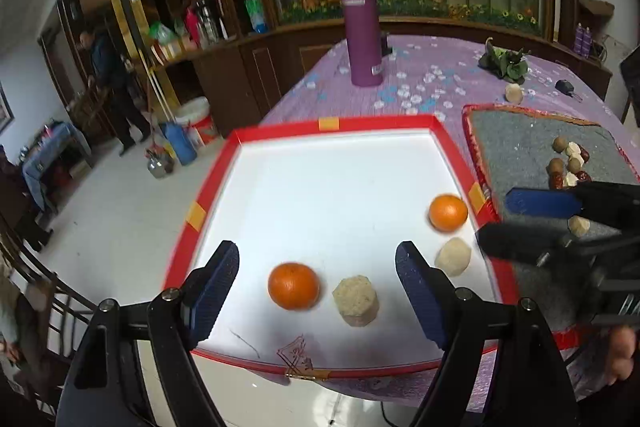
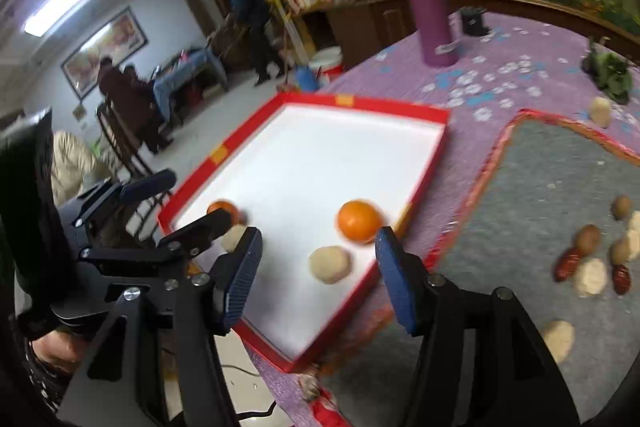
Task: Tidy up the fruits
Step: 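Move the right gripper back over the mat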
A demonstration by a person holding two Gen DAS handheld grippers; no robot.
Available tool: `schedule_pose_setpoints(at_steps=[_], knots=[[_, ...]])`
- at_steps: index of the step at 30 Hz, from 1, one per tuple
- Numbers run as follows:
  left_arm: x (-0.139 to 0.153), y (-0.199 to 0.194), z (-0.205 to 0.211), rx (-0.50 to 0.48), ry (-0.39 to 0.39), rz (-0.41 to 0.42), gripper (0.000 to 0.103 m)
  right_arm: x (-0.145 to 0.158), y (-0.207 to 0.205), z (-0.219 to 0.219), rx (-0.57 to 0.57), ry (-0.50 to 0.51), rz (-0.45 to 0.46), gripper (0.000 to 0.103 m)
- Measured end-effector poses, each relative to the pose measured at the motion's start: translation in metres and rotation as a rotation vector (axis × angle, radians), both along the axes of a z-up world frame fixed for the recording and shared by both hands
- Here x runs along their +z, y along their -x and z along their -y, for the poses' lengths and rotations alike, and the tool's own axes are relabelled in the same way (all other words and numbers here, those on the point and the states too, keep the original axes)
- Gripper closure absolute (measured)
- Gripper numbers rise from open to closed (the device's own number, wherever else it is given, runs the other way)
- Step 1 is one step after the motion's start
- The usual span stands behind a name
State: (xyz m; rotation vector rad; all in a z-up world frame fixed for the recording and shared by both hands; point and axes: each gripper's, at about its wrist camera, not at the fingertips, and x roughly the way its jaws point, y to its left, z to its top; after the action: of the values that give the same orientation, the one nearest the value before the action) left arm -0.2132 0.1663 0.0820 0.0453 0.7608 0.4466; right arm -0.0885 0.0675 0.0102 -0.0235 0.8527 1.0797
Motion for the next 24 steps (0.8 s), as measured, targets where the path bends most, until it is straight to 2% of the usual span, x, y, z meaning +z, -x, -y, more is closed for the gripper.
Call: schedule_pose_setpoints(at_steps=[14,24], knots=[[0.033,-0.013,0.060,-0.045,-0.075,0.037,0.022,0.033,-0.018,0.102,-0.201,-0.058,0.070,0.040],[0.041,-0.028,0.095,-0.093,-0.131,0.037,0.021,0.036,-0.029,0.146,-0.272,-0.085,0.078,0.039]])
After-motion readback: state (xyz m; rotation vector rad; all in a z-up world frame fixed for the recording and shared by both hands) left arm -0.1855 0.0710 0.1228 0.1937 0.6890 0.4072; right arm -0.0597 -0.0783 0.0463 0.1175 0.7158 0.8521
